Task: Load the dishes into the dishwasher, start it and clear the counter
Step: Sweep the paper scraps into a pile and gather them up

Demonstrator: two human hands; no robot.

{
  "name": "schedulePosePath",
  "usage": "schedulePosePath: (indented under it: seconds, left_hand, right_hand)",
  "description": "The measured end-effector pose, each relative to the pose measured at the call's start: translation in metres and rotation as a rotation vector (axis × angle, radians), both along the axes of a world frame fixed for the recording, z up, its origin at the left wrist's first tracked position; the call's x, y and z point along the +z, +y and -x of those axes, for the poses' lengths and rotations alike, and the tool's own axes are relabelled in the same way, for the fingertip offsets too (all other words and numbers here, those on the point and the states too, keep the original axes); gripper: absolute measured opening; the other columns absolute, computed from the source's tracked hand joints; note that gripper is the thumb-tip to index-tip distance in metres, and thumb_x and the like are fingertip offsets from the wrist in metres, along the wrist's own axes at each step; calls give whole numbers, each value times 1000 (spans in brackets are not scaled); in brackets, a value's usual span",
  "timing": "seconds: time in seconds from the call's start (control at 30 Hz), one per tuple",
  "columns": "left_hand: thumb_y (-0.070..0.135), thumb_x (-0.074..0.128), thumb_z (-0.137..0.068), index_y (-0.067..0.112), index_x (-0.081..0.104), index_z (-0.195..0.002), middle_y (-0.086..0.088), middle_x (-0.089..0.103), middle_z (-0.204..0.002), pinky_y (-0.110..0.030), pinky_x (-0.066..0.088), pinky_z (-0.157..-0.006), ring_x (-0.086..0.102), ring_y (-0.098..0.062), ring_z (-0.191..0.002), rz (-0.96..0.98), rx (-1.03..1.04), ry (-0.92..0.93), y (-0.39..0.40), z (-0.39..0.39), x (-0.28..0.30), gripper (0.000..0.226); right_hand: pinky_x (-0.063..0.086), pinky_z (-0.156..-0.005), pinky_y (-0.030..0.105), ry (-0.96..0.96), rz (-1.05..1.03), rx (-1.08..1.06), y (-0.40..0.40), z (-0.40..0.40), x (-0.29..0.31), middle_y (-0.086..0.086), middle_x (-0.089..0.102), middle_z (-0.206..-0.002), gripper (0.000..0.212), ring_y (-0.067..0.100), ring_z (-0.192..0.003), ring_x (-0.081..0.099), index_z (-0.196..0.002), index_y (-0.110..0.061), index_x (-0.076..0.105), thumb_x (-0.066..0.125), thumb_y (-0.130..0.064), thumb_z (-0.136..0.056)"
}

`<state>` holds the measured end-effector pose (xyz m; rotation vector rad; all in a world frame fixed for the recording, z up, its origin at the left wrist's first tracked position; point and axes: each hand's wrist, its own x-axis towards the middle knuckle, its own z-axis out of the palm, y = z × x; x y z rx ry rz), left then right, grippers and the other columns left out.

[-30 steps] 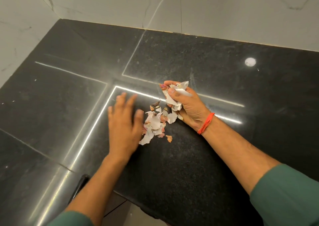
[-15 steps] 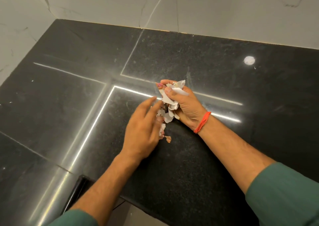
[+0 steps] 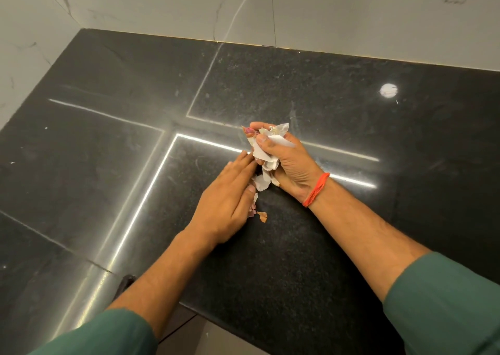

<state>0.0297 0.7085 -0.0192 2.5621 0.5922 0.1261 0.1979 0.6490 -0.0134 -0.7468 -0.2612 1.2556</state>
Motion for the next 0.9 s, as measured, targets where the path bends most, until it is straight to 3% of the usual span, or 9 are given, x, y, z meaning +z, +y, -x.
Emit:
schedulePosePath:
  seconds: [0.2, 0.33, 0.4, 0.47, 0.53, 0.6, 0.67, 0.77, 0.9]
  left_hand:
    - [32, 34, -104, 18, 42, -153, 11, 25, -167, -38, 39, -118, 32, -7, -150, 97, -18, -9, -31, 34, 15, 52]
    - [33, 44, -102, 20, 44, -152, 8, 33, -163, -43, 38, -118, 32, -8, -149, 62, 359, -235, -40, 50, 7, 52]
    - [44, 46, -101, 25, 34, -157, 9, 29, -165, -46, 35, -120, 27, -6, -151, 99, 551, -240, -45, 52, 4, 60]
    - [60, 46, -97, 29, 22, -161, 10, 23, -167, -49, 35, -120, 24, -7, -153, 70, 587, -178, -52, 51, 2, 75]
    - [74, 48, -89, 31, 11, -163, 9, 17, -169, -49, 32, -122, 19, -7, -155, 37, 544, -108, -54, 47, 2, 93]
    - [81, 54, -81, 29, 4, -163, 8, 12, -171, -50, 31, -122, 15, -7, -156, 22, 514, -75, -54, 47, 5, 110]
    - [83, 60, -75, 28, 1, -163, 9, 9, -171, -50, 31, -122, 13, -6, -156, 11, 506, -65, -52, 48, 6, 119]
    - [83, 65, -72, 27, -1, -163, 12, 6, -171, -48, 31, -122, 9, -3, -156, 8, 518, -45, -53, 46, 5, 125]
    - [84, 63, -73, 25, -1, -164, 13, 6, -171, -47, 33, -121, 12, -4, -156, 12, 521, -59, -52, 47, 3, 126]
  right_hand:
    - [49, -61, 19, -57, 24, 3, 1, -1, -2, -1, 73, -101, 20, 4, -75, 61, -115, -7, 62, 49, 0, -101]
    - [50, -61, 20, -64, 39, 10, 1, -1, -2, -2, 73, -97, 20, 4, -77, 63, -115, -4, 62, 49, 1, -101]
    - [52, -62, 20, -101, 50, 2, 1, 0, -2, 2, 72, -102, 19, 5, -81, 65, -114, -4, 62, 50, 2, -101]
    - [55, -69, 22, -177, 57, -3, 0, 3, -3, 9, 71, -110, 19, 10, -93, 68, -115, -3, 63, 52, 1, -100]
    - [55, -80, 25, -330, 89, -7, -3, 9, -5, 11, 73, -113, 20, 15, -104, 69, -117, -4, 65, 56, -2, -99]
    - [55, -81, 28, -579, 141, -1, -6, 18, -4, 5, 75, -108, 20, 12, -100, 70, -115, -10, 68, 59, -5, -98]
    - [56, -81, 32, -892, 165, 14, -8, 28, -4, -5, 73, -106, 21, 7, -97, 68, -113, -20, 71, 63, -9, -96]
    - [51, -95, 30, -1271, 75, 147, -17, 37, -3, -12, 67, -114, 29, 5, -109, 61, -119, -26, 70, 71, -17, -92]
    - [39, -105, 21, -1473, -4, 287, -32, 26, 5, -14, 60, -126, 57, 3, -122, 51, -134, -32, 61, 82, -36, -81]
